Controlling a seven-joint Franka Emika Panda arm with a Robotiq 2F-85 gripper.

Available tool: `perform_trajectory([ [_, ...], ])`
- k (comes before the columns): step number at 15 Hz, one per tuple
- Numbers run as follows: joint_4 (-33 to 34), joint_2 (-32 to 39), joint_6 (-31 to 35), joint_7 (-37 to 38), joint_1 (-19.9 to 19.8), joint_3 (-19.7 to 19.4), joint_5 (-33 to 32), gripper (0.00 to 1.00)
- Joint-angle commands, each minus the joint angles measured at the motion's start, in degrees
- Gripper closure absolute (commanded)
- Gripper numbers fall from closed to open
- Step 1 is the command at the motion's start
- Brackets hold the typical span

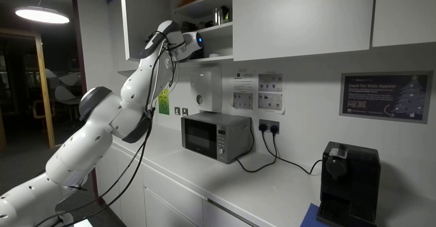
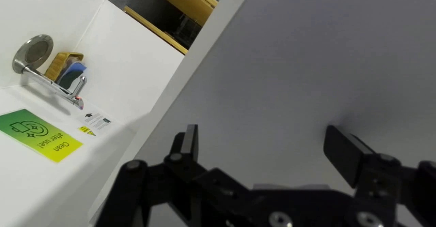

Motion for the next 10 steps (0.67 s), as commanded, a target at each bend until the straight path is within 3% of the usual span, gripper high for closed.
perform_trajectory([
  [1,5.2,0.5,-3.7,-0.1,5.0,-1.4,-0.5,0.00],
  [10,13.4,0.5,-9.2,0.4,13.4,-5.2,-0.8,0.00],
])
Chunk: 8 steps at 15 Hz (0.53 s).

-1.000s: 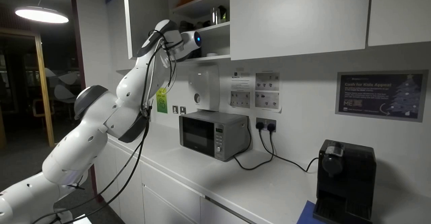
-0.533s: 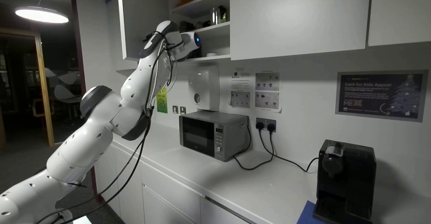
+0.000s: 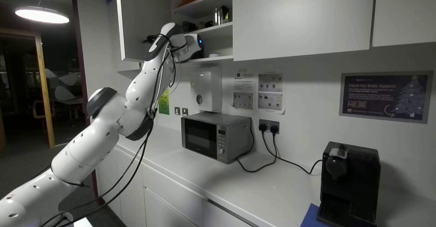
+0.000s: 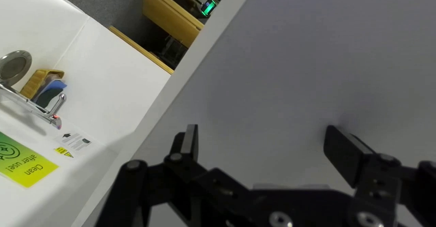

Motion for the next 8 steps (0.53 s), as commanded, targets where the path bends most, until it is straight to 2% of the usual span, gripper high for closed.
perform_trajectory([
  [1,5.5,0.4,-3.3,0.6,4.5,-1.4,-0.6,0.00],
  [8,10.2,0.4,-5.8,1.1,8.7,-3.5,-0.8,0.00],
])
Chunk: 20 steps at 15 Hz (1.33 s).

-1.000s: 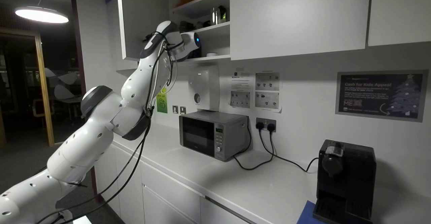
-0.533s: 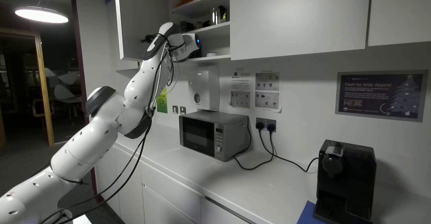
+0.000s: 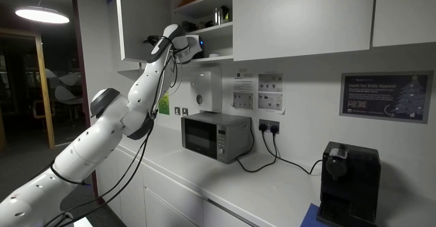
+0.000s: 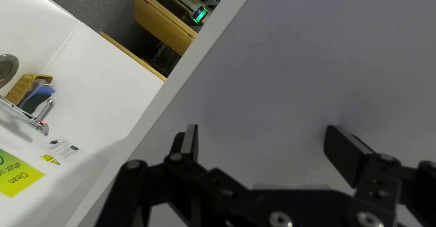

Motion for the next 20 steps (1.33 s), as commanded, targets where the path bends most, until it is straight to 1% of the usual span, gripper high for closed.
perform_trajectory([
  [1,4.4,0.0,-2.3,0.9,3.3,-1.0,-0.8,0.00],
  [16,10.8,0.1,-6.0,1.5,11.1,-4.7,-1.2,0.00],
  [20,12.1,0.1,-6.8,1.5,12.7,-5.7,-1.2,0.00],
])
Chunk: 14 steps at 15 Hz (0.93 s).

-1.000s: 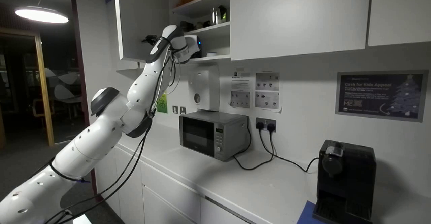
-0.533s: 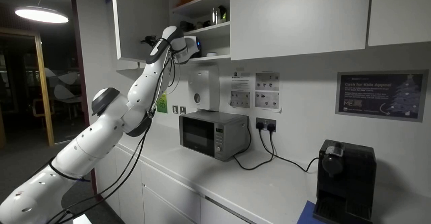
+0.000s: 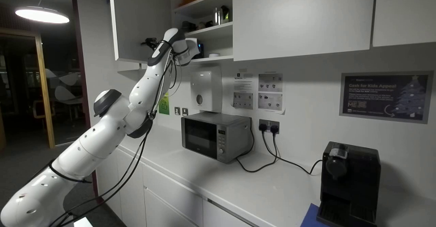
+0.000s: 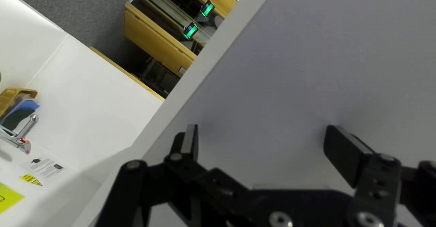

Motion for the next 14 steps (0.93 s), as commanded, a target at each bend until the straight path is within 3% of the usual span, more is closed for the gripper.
perform_trajectory([
  [1,3.6,-0.1,-2.1,1.4,2.5,-0.9,-0.9,0.00],
  [14,6.5,-0.2,-3.3,1.3,5.2,-3.1,-1.0,0.00],
])
